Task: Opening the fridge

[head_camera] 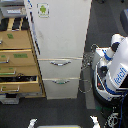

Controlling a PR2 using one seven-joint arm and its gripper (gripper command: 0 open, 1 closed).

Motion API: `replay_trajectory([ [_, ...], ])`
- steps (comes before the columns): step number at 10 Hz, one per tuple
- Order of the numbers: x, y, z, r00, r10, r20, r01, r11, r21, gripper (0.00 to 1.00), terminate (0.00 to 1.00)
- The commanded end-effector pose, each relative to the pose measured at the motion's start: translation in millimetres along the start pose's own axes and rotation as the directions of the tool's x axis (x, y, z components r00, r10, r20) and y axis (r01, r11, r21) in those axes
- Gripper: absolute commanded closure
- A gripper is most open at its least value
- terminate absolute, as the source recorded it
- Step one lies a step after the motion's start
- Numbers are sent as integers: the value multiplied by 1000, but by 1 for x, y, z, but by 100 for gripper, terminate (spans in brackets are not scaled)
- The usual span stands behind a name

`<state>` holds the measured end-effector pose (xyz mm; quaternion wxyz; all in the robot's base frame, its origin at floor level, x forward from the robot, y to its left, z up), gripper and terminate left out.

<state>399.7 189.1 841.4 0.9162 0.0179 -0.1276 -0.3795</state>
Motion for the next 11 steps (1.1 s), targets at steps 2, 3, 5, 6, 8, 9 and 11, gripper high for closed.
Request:
replay_trajectory([
  [2, 20, -1, -10, 997, -75, -36, 72, 994, -87, 0, 0],
  [3, 28, 4, -11, 995, -84, -53, 76, 988, -133, 0, 0],
  [5, 44, 10, -11, 987, -129, -94, 101, 962, -255, 0, 0],
  [6, 65, 24, -17, 990, -66, -124, 28, 958, -284, 0, 0],
  [8, 109, 37, -16, 993, -33, -113, 4, 968, -250, 0, 0],
  [9, 127, 41, -13, 995, -29, -98, 5, 971, -240, 0, 0],
  [11, 195, 56, -6, 995, 40, -90, -57, 979, -194, 0, 0],
])
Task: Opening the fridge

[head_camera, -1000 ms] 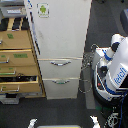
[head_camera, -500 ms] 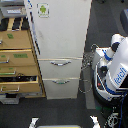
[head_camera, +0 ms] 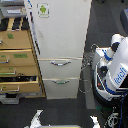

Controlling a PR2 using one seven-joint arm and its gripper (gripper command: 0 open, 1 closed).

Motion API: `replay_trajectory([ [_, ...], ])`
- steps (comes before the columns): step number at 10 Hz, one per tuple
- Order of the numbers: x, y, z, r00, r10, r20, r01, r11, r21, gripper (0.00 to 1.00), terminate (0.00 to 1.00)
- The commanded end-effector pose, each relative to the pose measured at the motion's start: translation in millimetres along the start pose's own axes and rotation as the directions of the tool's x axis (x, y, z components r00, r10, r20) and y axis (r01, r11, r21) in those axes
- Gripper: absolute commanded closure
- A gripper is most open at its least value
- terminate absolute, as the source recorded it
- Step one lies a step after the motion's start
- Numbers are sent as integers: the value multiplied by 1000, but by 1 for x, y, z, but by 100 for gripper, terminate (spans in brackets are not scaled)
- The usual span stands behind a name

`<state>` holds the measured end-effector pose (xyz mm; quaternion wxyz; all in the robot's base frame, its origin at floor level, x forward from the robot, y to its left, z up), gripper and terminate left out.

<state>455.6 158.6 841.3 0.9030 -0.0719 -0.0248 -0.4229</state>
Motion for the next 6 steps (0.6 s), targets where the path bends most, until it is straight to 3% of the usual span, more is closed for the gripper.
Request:
replay_trajectory([
  [1, 149, 51, 42, 986, 159, 42, -162, 983, 86, 0, 0],
  [4, 191, 89, 71, 962, 272, 23, -271, 947, 172, 0, 0],
  [6, 211, 138, 86, 903, 430, 0, -424, 891, 164, 0, 0],
])
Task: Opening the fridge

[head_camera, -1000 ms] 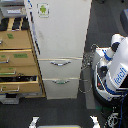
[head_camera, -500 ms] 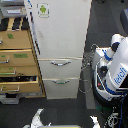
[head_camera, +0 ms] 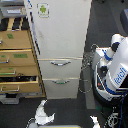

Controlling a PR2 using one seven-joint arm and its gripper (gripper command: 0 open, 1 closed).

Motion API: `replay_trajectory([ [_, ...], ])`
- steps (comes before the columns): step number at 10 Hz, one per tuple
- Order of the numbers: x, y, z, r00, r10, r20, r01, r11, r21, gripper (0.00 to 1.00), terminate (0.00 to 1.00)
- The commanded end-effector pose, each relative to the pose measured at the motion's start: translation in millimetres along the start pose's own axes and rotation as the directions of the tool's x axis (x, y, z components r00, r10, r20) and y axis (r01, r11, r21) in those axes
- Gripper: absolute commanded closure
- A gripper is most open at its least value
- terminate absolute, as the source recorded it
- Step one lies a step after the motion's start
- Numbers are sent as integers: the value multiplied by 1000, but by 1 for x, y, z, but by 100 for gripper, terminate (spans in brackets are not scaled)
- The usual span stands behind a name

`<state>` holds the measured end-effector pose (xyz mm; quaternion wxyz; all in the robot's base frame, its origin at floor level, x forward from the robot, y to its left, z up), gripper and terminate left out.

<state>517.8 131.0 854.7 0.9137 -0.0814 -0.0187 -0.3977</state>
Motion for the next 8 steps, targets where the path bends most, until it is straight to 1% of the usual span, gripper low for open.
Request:
replay_trajectory([
  [1, 160, 110, 83, 913, 407, 8, -400, 894, 201, 0, 0],
  [2, 171, 126, 97, 890, 456, 10, -445, 866, 229, 0, 0],
  [3, 203, 149, 140, 855, 517, 35, -508, 823, 254, 0, 0],
  [6, 238, 171, 177, 824, 563, 55, -558, 793, 245, 0, 0],
  [8, 245, 177, 184, 817, 574, 51, -565, 781, 267, 0, 0],
])
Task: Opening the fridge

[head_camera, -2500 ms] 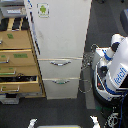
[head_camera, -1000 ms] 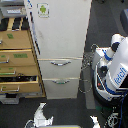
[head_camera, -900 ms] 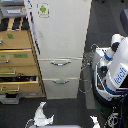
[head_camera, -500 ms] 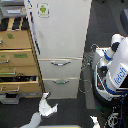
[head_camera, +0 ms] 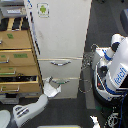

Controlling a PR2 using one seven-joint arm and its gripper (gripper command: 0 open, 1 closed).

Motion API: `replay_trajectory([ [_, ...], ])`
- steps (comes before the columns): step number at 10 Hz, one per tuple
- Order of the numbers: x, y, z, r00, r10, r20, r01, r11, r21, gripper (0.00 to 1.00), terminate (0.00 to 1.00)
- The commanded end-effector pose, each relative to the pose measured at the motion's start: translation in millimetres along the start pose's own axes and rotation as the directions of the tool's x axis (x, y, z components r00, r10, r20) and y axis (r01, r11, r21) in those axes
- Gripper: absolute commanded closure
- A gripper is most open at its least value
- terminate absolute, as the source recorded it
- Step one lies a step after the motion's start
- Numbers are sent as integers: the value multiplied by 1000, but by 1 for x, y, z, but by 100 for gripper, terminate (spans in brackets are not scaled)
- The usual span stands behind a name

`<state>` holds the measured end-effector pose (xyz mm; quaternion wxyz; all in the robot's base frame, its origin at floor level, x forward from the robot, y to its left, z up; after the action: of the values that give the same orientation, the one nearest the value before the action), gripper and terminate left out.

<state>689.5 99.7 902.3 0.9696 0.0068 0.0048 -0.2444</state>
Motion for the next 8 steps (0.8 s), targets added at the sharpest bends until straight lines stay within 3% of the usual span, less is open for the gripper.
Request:
replay_trajectory([
  [1, 115, 69, 142, 953, 295, 63, -300, 948, 105, 0, 0],
  [8, 106, 159, 164, 930, 365, 51, -367, 907, 204, 0, 0],
])
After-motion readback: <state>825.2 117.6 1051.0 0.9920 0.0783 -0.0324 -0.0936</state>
